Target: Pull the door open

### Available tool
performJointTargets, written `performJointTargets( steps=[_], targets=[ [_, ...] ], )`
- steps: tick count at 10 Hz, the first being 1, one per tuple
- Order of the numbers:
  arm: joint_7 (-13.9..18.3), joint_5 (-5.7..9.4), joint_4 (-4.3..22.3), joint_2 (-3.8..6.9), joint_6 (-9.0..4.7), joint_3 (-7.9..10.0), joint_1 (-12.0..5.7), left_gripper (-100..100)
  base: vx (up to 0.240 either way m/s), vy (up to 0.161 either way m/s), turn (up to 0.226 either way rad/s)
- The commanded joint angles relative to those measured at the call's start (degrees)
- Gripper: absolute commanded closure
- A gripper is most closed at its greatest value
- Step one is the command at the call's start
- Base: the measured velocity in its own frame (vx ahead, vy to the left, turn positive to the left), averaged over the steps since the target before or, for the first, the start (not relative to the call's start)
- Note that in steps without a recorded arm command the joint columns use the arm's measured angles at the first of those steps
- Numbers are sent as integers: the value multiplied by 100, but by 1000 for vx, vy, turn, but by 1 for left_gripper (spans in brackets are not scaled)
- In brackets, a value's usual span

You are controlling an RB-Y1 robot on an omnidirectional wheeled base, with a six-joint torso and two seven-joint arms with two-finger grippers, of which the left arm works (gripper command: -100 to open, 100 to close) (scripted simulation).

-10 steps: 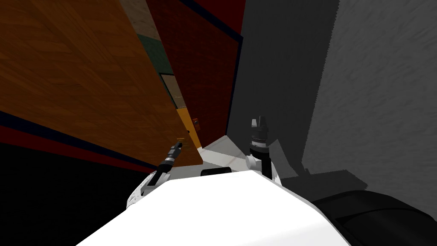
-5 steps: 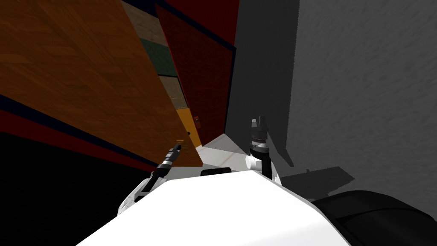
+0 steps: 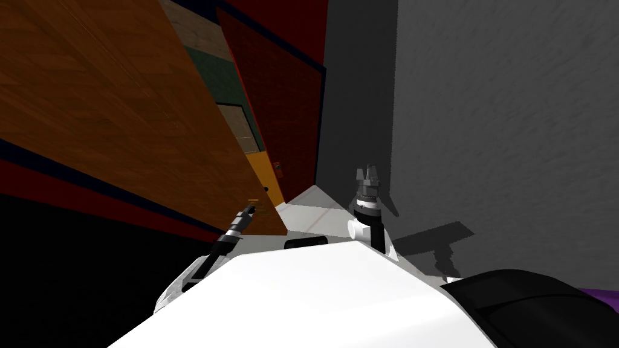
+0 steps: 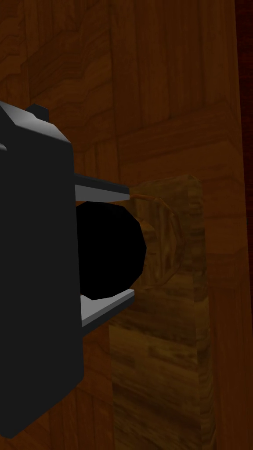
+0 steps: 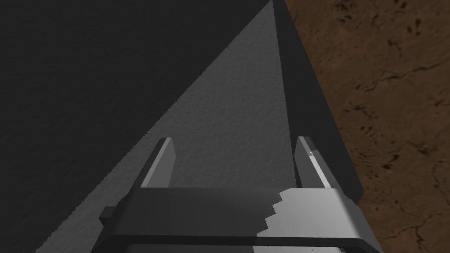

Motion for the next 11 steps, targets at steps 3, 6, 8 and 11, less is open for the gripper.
performJointTargets(
  steps=[3, 6, 8, 11],
  targets=[
    [143, -12, 17, 186, -288, -77, 166, 100, -203, 86, -123],
    [198, -24, 90, 280, -418, -99, 222, 100, -125, 50, -68],
    [239, -31, 125, 335, -523, -119, 247, 100, -190, 114, -156],
    [337, -48, 205, 466, -770, -166, 306, 100, -194, 100, -137]
  ],
)
